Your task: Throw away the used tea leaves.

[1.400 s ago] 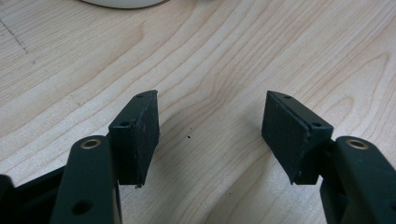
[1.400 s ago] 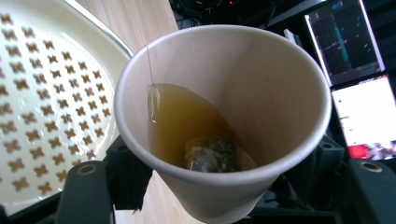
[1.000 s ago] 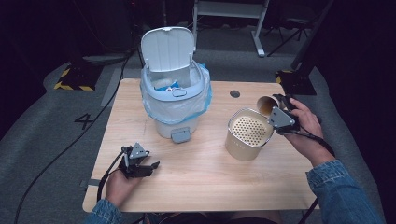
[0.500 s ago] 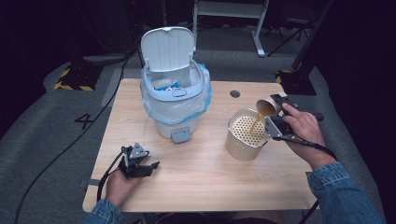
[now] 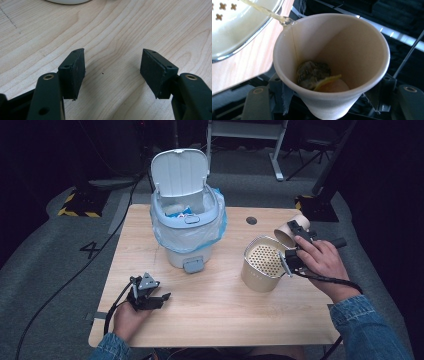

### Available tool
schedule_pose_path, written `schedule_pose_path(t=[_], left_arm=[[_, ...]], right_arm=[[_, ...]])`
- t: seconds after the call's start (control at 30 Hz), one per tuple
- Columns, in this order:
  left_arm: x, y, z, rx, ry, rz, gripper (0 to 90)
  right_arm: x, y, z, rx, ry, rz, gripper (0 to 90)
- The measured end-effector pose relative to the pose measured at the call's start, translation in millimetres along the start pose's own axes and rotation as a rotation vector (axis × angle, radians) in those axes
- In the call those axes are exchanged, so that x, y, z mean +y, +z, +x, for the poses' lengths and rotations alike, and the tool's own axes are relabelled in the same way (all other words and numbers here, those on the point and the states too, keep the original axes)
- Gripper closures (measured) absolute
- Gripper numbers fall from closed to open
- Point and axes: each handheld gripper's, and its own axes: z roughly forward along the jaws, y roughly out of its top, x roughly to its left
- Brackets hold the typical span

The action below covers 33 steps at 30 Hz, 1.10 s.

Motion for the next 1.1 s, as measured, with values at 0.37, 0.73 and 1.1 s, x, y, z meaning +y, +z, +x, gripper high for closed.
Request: schedule_pose_path(t=[0.37, 0.73, 1.1], left_arm=[[-0.1, -0.3, 0.2, 0.003, 0.004, 0.001, 37.0], [0.0, -0.3, 0.2, 0.002, 0.004, 0.001, 37.1], [-0.1, -0.3, 0.2, 0.003, 0.004, 0.001, 37.1]], right_arm=[[17.0, -1.3, 5.9, -0.073, -0.266, 0.059, 32.8], [28.9, -8.4, 6.8, -0.16, -0.433, 0.118, 32.9], [25.4, -11.0, 2.2, -0.187, -0.436, 0.131, 32.8]])
